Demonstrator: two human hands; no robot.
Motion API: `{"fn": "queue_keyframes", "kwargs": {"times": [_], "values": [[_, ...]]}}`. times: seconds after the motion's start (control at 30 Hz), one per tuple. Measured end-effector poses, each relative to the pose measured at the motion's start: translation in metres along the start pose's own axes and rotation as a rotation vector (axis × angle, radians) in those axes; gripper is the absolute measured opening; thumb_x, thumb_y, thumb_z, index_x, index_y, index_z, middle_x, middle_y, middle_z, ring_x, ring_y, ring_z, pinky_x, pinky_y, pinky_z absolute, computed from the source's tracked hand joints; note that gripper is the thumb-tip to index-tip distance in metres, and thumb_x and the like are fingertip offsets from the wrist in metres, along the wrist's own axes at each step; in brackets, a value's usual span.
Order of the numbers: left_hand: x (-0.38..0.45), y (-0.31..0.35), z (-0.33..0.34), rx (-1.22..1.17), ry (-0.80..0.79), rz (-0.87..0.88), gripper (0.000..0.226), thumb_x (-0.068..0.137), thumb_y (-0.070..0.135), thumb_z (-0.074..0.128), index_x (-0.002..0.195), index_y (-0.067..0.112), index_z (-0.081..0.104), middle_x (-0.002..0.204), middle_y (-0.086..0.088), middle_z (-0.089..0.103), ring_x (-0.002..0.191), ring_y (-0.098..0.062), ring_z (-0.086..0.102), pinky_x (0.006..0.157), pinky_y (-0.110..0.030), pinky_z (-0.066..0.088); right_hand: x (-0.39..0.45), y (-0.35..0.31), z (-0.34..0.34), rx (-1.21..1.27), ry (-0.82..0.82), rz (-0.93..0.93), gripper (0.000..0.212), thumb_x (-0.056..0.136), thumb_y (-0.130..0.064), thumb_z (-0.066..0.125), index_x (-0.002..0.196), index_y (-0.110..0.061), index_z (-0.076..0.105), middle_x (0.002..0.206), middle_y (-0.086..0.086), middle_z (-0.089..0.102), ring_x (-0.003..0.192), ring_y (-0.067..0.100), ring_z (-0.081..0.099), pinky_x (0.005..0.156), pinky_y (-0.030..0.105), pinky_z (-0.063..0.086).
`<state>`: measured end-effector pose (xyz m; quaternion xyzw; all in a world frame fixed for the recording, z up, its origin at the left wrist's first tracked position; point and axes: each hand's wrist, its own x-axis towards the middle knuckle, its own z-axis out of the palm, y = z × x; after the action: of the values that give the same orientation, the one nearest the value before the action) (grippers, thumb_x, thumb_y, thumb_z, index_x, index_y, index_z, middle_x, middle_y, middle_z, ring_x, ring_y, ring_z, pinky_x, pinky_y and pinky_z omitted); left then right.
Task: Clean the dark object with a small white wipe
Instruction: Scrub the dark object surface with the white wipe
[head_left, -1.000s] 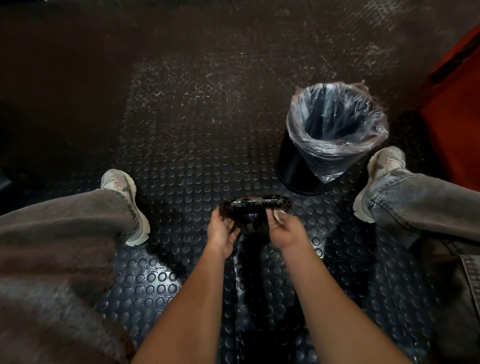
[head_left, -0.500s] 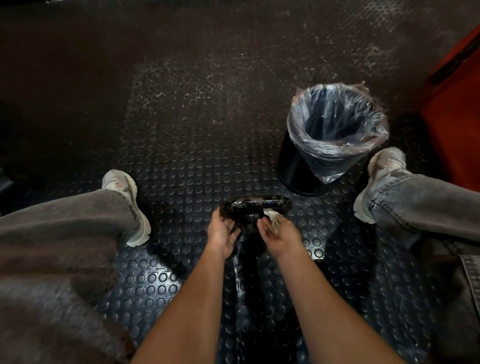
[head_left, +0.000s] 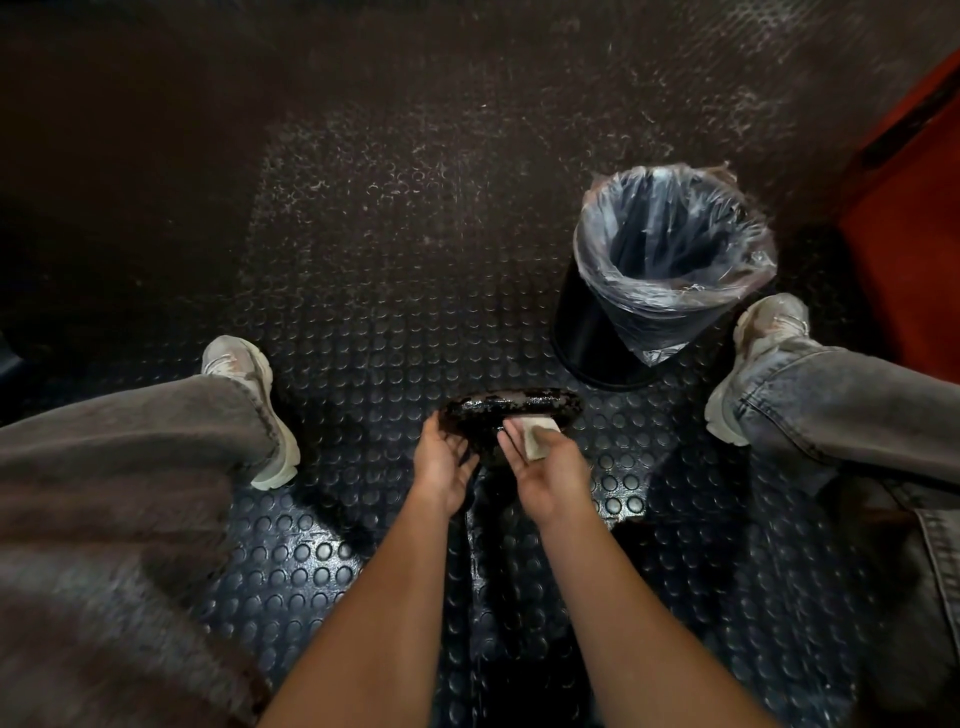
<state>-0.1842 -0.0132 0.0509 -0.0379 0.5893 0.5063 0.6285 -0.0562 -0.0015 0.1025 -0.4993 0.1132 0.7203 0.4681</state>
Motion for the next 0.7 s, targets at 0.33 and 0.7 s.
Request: {"fn": "queue_keyframes", "kwargs": {"times": [0.33, 0.7], "values": [[0.001, 0.000, 0.001, 0.004, -0.006, 0.003, 0.048, 0.105, 0.045, 0.036, 0.134, 0.014, 0.060, 0.127, -0.007, 0.068, 0.124, -0.022, 0.058, 0.115, -0.046, 0.038, 0.007, -0.021, 0.004, 0.180, 0.052, 0.023, 0.017, 0.102, 0.006, 0.047, 0.117, 0.005, 0.054, 0.125, 0.023, 0.054, 0.113, 0.034, 0.060, 0.096, 0.041, 0.053], [-0.001, 0.001, 0.001, -0.002, -0.014, -0.003, 0.048, 0.106, 0.044, 0.035, 0.136, 0.015, 0.058, 0.129, -0.006, 0.067, 0.126, -0.020, 0.057, 0.114, -0.042, 0.039, 0.012, -0.012, -0.003, -0.045, 0.096, 0.112, 0.029, 0.106, -0.006, 0.039, 0.129, -0.005, 0.056, 0.112, 0.010, 0.068, 0.115, 0.022, 0.064, 0.097, 0.044, 0.051]]}}
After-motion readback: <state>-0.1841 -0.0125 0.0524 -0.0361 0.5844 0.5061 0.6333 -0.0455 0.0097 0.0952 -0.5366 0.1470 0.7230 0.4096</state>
